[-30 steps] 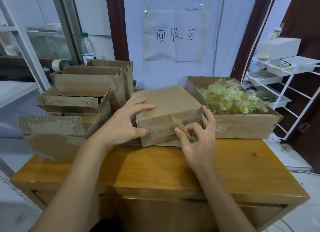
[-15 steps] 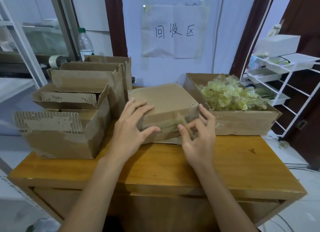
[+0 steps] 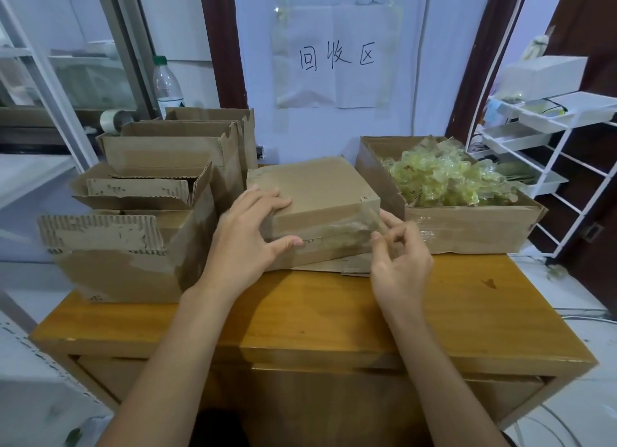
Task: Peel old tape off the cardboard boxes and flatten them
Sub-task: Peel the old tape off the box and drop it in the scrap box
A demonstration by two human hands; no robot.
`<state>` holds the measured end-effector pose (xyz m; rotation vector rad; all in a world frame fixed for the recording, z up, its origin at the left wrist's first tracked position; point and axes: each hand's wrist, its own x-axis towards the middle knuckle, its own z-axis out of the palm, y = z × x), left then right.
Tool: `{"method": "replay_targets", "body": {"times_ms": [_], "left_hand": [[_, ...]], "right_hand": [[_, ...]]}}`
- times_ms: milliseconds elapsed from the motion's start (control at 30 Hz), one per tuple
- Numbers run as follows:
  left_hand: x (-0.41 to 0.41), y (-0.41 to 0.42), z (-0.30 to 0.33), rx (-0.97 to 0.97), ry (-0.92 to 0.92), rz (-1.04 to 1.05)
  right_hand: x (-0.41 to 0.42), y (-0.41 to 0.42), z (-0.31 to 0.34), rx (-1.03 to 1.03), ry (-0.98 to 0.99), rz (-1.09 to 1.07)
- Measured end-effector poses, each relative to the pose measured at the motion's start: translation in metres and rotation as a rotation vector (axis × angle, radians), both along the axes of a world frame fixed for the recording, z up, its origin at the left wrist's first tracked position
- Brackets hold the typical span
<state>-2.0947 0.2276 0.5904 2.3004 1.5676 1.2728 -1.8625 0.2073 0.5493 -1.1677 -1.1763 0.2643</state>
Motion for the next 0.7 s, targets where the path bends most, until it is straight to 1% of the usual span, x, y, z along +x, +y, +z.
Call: {"method": "replay_targets", "body": {"times_ms": [100,167,233,333,400,533,700], "left_hand": [[0.003,-0.002,0.010,0.030,0.164,0.085],[0.010,-0.003,0.015,0.030,0.197,0.119],[0.015,-0.003,0.017,0.019,0.191,0.148],[0.018,-0.003,0.015,0.008,0.154,0.158],[0.018,-0.003,0.014,0.000,0.142,0.154],[0.016,-0.003,0.015,-0.019,0.142,0.145],[0.014,-0.005,0.016,-0.040,0.155,0.128]], "right_hand": [[0.000,0.001,-0.003,0.053,0.005,-0.025],[-0.005,0.000,-0.003,0.081,0.017,0.000],[-0.006,0.000,-0.001,0.108,-0.035,-0.022],[-0.004,0.002,-0.002,0.202,-0.242,-0.082],[-0.003,0.004,-0.004,0.230,-0.321,-0.106],[-0.005,0.005,-0.007,0.236,-0.360,-0.134],[-0.005,0.006,-0.009,0.212,-0.372,-0.099]]}}
